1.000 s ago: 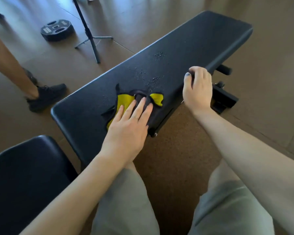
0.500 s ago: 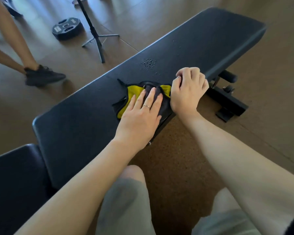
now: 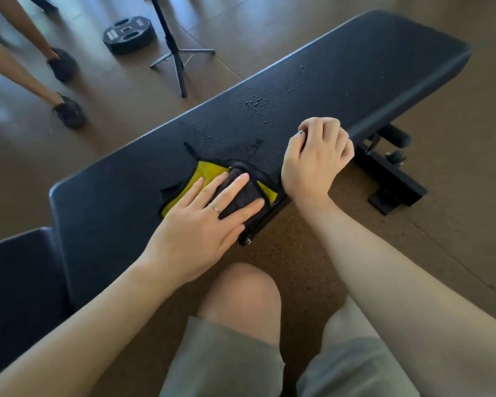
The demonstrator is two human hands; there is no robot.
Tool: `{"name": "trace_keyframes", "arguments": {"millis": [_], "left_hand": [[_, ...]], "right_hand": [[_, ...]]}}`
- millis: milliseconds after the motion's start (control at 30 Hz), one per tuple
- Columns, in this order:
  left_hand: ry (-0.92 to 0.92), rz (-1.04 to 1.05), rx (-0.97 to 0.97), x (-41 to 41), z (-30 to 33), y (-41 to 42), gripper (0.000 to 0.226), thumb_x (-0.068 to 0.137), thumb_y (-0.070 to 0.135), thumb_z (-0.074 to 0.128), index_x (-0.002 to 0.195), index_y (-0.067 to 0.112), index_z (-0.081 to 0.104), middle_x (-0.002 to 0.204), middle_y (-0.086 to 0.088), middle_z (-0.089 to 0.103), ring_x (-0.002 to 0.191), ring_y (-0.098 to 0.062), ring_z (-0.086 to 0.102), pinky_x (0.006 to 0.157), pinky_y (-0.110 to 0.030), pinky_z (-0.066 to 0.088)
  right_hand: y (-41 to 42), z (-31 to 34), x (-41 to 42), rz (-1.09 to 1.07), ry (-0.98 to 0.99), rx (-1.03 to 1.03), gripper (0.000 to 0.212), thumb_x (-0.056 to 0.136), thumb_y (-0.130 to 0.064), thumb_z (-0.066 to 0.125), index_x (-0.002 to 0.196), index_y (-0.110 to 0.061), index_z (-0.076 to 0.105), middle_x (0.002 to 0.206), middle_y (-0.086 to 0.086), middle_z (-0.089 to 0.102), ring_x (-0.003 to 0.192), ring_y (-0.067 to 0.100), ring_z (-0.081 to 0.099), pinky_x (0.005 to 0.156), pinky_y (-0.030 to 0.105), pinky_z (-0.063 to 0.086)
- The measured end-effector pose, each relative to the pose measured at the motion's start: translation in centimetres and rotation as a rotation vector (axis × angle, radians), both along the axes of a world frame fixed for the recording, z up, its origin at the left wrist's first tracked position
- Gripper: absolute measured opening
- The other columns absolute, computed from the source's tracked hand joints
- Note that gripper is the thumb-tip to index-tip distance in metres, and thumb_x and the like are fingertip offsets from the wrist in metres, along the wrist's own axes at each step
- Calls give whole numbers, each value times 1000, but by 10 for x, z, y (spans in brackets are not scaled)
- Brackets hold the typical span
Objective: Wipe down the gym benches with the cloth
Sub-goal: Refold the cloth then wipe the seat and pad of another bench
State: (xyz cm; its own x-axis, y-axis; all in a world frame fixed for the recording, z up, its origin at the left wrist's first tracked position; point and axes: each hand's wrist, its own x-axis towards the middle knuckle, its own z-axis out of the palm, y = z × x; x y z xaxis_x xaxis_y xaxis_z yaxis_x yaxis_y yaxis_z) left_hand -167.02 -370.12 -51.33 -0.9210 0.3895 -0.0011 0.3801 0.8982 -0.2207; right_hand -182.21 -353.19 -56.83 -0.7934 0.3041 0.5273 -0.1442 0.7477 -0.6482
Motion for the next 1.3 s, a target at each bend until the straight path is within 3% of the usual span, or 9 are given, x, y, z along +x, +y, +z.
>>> {"name": "trace_keyframes", "arguments": {"millis": [200, 400, 600, 767, 867, 1000, 1133, 1300], "left_hand": [[-10, -5, 25, -22, -3, 17, 55, 105, 31, 51, 158, 37, 35, 170, -7, 18, 154, -34, 25, 123, -54, 27], [-81, 29, 52, 14, 5, -25, 53, 108, 36, 36, 160, 38, 27, 171, -2, 15, 157, -28, 19, 124, -53, 27], [-210, 77, 250, -62, 7, 0, 52, 108, 48, 14, 160, 51, 8, 171, 14, 0, 159, -14, -2, 129, -42, 0], [-256, 168, 260, -154, 11, 9, 52, 110, 47, 11, 161, 47, 3, 172, 10, -5, 159, -18, -5, 129, -44, -2], [-277, 127, 246, -131, 13, -4, 52, 109, 49, 8, 160, 47, -1, 171, 12, -9, 158, -17, -9, 129, -44, -3], [-267, 58, 214, -87, 11, -30, 52, 107, 51, 5, 159, 52, -1, 169, 17, -9, 158, -14, -9, 129, -44, -1], [-260, 26, 255, -151, 8, -20, 52, 107, 52, 6, 158, 54, 2, 171, 15, -4, 159, -15, -4, 129, -47, -1], [-220, 77, 250, -237, 3, 17, 50, 109, 48, 13, 160, 49, 10, 172, 8, 3, 159, -22, 2, 127, -52, -2]], "right_hand": [[12, 2, -5, 69, 9, 53, 24, 88, -15, 44, 95, -18, 66, 105, 3, 62, 102, 23, 57, 93, 37, 32], [12, 7, -3, 95, -11, 12, 29, 86, -13, 39, 95, -18, 66, 106, 1, 60, 102, 20, 55, 94, 38, 33], [12, 7, -4, 98, -23, -23, 31, 87, -14, 37, 96, -16, 66, 106, 3, 61, 102, 20, 55, 93, 38, 34], [12, 9, -4, 86, -76, 11, 26, 90, -15, 40, 98, -18, 65, 109, 1, 59, 104, 19, 54, 93, 32, 29], [9, 12, -5, 54, -140, -4, 27, 90, -17, 42, 99, -20, 66, 112, -1, 59, 107, 17, 53, 95, 30, 26], [-14, 30, -16, -108, -286, -249, 25, 88, -29, 40, 91, -25, 65, 110, -11, 57, 109, 11, 47, 99, 27, 22], [-23, 29, -17, -183, -250, -238, 13, 89, -34, 47, 85, -29, 59, 102, -12, 56, 99, 5, 41, 100, 30, 25], [-21, 29, -17, -196, -228, -238, 10, 90, -32, 54, 88, -30, 64, 102, -14, 58, 101, 5, 47, 102, 30, 28]]}}
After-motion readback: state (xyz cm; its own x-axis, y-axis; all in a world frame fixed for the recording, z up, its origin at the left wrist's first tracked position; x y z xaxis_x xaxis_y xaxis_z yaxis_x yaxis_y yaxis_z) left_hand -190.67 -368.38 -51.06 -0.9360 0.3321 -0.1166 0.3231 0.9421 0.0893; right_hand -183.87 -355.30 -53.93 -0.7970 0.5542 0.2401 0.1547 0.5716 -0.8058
